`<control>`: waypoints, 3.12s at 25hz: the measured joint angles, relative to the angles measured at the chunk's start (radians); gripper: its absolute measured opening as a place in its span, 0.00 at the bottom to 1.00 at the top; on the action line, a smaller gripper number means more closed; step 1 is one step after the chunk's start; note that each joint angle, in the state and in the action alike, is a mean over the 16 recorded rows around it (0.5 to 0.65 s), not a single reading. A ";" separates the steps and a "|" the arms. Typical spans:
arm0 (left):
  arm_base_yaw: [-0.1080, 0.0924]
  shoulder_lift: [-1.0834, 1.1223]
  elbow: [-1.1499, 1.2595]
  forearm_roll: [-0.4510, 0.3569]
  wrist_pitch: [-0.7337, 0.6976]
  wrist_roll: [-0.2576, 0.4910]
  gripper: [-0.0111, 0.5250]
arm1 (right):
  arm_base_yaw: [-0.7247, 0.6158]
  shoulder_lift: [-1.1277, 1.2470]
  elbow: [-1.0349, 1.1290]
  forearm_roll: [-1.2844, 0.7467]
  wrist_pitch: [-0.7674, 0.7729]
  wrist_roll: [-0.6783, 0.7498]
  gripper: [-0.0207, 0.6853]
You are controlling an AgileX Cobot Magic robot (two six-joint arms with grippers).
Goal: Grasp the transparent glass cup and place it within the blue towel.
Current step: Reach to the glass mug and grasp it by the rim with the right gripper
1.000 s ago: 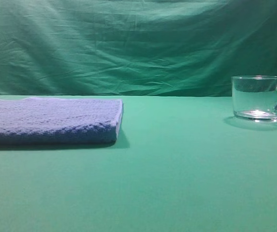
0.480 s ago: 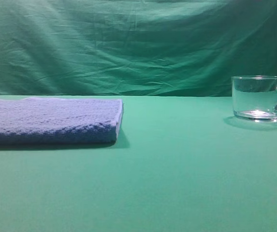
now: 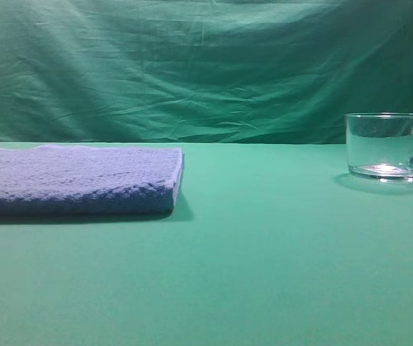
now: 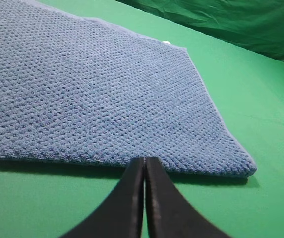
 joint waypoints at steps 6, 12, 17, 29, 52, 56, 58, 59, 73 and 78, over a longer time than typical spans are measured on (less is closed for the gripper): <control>0.000 0.000 0.000 0.000 0.000 0.000 0.02 | 0.000 0.092 -0.085 0.087 -0.027 -0.038 0.10; 0.000 0.000 0.000 0.000 0.000 0.000 0.02 | 0.000 0.306 -0.221 0.106 0.046 -0.083 0.10; 0.000 0.000 0.000 0.000 0.000 0.000 0.02 | 0.000 0.547 -0.350 0.117 0.137 -0.145 0.10; 0.000 0.000 0.000 0.000 0.000 0.000 0.02 | 0.016 1.075 -0.697 0.065 0.474 -0.294 0.10; 0.000 0.000 0.000 0.000 0.000 0.000 0.02 | 0.151 1.697 -1.121 -0.240 0.642 -0.110 0.83; 0.000 0.000 0.000 0.000 0.000 0.000 0.02 | 0.151 1.767 -1.164 -0.250 0.627 -0.097 0.81; 0.000 0.000 0.000 0.000 0.000 0.000 0.02 | 0.151 1.798 -1.185 -0.251 0.622 -0.095 0.76; 0.000 0.000 0.000 0.000 0.000 0.000 0.02 | 0.151 1.812 -1.195 -0.252 0.620 -0.095 0.73; 0.000 0.000 0.000 0.000 0.000 0.000 0.02 | 0.154 1.886 -1.270 -0.286 0.627 -0.099 0.21; 0.000 0.000 0.000 0.000 0.000 0.000 0.02 | 0.167 1.880 -1.308 -0.305 0.639 -0.099 0.17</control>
